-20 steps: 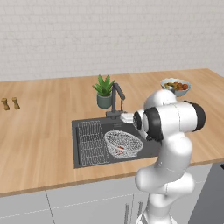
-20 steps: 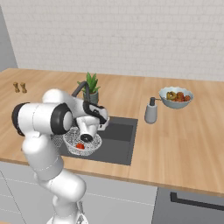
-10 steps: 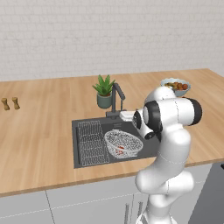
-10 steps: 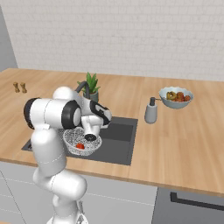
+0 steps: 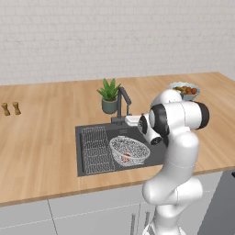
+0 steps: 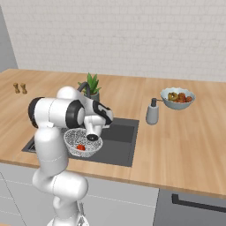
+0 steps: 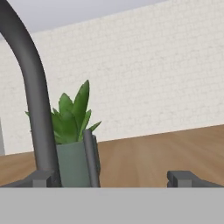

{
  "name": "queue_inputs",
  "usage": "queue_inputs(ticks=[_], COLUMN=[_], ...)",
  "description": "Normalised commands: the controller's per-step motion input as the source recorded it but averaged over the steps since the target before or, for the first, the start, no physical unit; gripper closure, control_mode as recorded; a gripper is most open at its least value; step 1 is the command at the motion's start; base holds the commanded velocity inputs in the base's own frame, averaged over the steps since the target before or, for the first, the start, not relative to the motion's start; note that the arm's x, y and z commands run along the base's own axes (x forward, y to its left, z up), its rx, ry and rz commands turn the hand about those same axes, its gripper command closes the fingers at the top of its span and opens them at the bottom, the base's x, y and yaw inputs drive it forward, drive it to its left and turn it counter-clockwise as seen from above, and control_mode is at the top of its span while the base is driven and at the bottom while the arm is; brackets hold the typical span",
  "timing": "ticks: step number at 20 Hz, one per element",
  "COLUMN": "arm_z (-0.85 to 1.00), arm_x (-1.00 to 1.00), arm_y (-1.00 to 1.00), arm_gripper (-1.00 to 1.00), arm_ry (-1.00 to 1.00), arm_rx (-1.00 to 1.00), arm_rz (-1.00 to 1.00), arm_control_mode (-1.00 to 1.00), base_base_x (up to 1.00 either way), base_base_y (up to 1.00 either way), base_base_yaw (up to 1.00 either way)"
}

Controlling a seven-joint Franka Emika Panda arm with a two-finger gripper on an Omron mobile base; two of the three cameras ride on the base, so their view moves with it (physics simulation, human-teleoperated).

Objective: Put the colander in the sink, put the apple in the colander, and turn on the sink faucet and pour water over the colander.

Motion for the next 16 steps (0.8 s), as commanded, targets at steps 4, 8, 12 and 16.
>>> queue_inputs(ticks=[4,8,12,16], arm_z=[0.0,0.0,0.0,0.0], arm_x=[0.14,0.19,0.18,0.16], arm_y=[0.0,0.0,0.07,0.09], arm_gripper=[-1.0,-1.0,-1.0,-1.0], arm_ry=[0.0,0.0,0.0,0.0], arm_rx=[0.0,0.0,0.0,0.0], arm_rz=[0.0,0.0,0.0,0.0], arm_control_mode=[-1.0,-1.0,-1.0,-1.0], base_base_x=[0.0,0.0,0.0,0.0], base_base_y=[0.0,0.0,0.0,0.0], base_base_yaw=[0.0,0.0,0.0,0.0])
